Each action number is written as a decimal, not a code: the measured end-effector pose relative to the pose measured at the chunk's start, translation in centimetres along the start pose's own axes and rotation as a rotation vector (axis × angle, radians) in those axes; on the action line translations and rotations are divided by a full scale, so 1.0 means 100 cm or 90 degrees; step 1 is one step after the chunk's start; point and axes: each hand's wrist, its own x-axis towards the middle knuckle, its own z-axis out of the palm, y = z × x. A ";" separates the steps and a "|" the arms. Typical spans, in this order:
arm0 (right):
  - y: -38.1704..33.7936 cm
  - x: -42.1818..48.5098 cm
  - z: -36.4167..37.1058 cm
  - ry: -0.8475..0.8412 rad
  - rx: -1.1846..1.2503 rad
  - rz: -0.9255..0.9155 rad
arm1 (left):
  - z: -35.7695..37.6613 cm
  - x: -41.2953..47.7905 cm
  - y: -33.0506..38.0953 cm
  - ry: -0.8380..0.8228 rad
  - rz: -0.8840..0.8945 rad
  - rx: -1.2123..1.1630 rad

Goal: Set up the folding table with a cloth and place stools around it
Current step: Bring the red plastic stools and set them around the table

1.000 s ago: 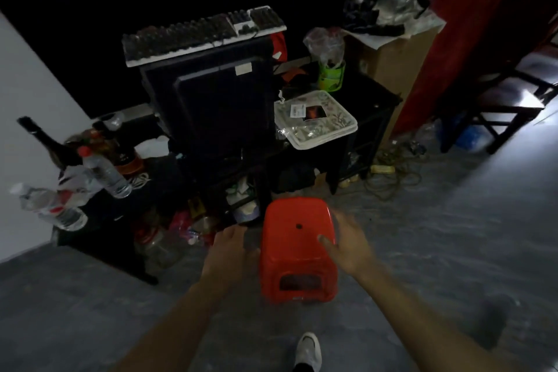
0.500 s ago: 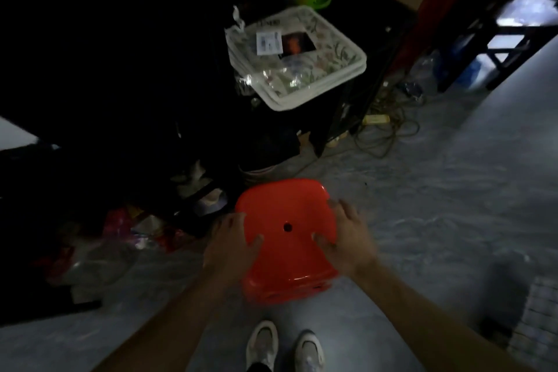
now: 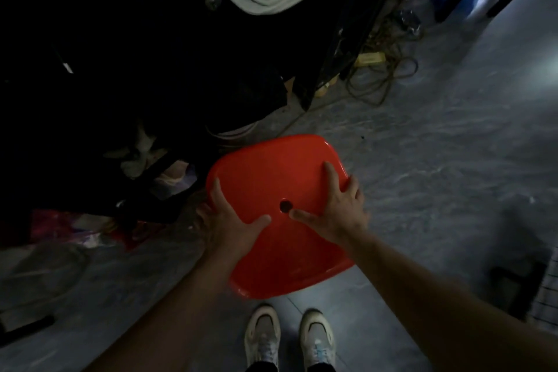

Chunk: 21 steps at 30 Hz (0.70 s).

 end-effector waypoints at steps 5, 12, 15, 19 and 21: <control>0.001 0.001 -0.001 0.020 0.042 0.014 | 0.003 0.001 0.013 0.018 -0.027 0.032; 0.023 -0.029 -0.049 0.144 0.104 0.094 | 0.001 -0.030 0.065 -0.008 0.071 0.068; 0.031 -0.058 -0.096 0.180 0.133 0.119 | -0.014 -0.055 0.108 -0.031 0.135 0.069; 0.037 -0.103 -0.174 0.234 0.162 0.174 | -0.043 -0.099 0.173 -0.065 0.206 0.079; 0.035 -0.125 -0.215 0.263 0.178 0.193 | -0.062 -0.121 0.209 -0.071 0.239 0.080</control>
